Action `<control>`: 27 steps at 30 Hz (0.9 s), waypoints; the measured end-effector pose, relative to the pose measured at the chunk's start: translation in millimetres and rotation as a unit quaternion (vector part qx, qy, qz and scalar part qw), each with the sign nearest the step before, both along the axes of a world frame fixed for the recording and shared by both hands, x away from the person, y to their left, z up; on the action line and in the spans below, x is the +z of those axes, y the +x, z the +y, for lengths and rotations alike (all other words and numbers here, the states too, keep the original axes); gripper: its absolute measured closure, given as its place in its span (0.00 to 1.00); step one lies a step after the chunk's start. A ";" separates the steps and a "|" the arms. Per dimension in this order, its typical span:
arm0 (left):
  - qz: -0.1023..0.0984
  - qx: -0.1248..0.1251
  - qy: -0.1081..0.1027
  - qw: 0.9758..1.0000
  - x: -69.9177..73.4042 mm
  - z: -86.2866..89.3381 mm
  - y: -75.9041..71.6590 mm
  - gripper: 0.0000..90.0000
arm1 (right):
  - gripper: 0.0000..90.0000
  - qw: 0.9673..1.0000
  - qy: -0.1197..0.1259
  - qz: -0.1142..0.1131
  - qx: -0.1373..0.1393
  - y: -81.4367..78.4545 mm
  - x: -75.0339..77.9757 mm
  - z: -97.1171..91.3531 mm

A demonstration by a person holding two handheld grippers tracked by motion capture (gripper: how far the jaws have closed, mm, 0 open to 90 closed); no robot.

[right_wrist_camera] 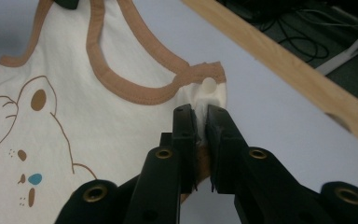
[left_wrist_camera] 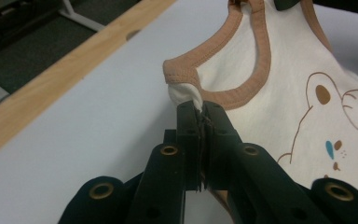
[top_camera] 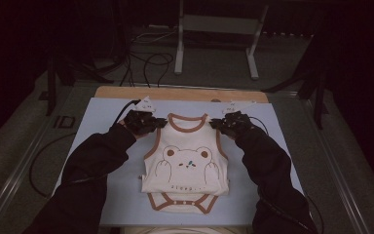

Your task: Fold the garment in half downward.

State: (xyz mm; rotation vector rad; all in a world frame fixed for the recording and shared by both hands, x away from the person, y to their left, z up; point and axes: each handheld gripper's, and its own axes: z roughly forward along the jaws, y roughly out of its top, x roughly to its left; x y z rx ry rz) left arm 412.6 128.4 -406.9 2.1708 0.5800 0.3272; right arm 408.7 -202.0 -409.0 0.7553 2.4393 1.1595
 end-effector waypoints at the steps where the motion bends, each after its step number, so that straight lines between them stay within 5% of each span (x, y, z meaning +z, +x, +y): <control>1: -0.004 0.003 -0.003 1.000 3.3 -0.2 0.6 0.97 | 0.92 1.000 0.001 -0.003 -0.001 0.8 2.4 -0.2; 27: -0.060 0.017 -0.014 0.998 59.0 -3.9 15.6 0.97 | 0.92 0.998 0.001 -0.063 -0.013 15.0 66.0 -1.1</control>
